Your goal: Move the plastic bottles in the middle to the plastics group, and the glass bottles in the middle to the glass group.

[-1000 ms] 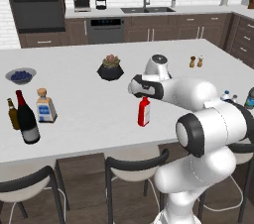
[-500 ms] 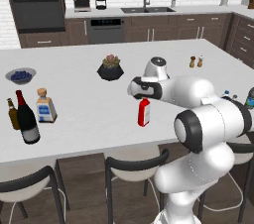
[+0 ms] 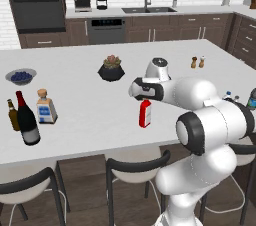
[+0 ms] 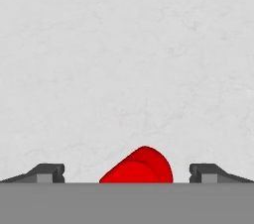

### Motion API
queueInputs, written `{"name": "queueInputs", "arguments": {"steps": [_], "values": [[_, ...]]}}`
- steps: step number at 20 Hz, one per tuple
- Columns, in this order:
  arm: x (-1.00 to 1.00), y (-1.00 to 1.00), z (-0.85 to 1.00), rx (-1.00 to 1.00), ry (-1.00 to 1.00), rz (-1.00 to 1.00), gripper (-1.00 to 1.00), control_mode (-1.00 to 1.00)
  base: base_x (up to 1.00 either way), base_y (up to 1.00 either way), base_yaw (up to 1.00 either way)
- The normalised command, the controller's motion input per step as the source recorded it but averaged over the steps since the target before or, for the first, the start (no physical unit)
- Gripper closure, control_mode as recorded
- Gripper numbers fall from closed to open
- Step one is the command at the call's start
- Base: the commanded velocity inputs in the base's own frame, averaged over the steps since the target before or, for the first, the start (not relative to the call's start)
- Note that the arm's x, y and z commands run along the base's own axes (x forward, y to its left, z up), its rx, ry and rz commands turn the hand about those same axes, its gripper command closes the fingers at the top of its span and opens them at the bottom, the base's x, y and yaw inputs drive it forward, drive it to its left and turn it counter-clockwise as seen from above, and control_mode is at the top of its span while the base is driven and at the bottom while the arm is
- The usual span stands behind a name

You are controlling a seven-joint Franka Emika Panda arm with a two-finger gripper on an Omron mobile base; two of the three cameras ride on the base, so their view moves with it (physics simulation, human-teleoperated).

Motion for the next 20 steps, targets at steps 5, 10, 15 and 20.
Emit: {"name": "queueInputs", "arguments": {"steps": [5,10,15,20], "values": [[-0.16,0.0,0.0,0.0,0.0,0.0,-1.0,-1.0,0.0,0.0,0.0],[0.0,0.0,0.0,0.0,0.0,0.0,-1.0,-1.0,0.0,0.0,0.0],[0.04,0.0,0.0,0.0,0.0,0.0,-1.0,-1.0,0.0,0.0,0.0],[0.01,0.0,0.0,0.0,0.0,0.0,-1.0,-1.0,0.0,0.0,0.0]]}}
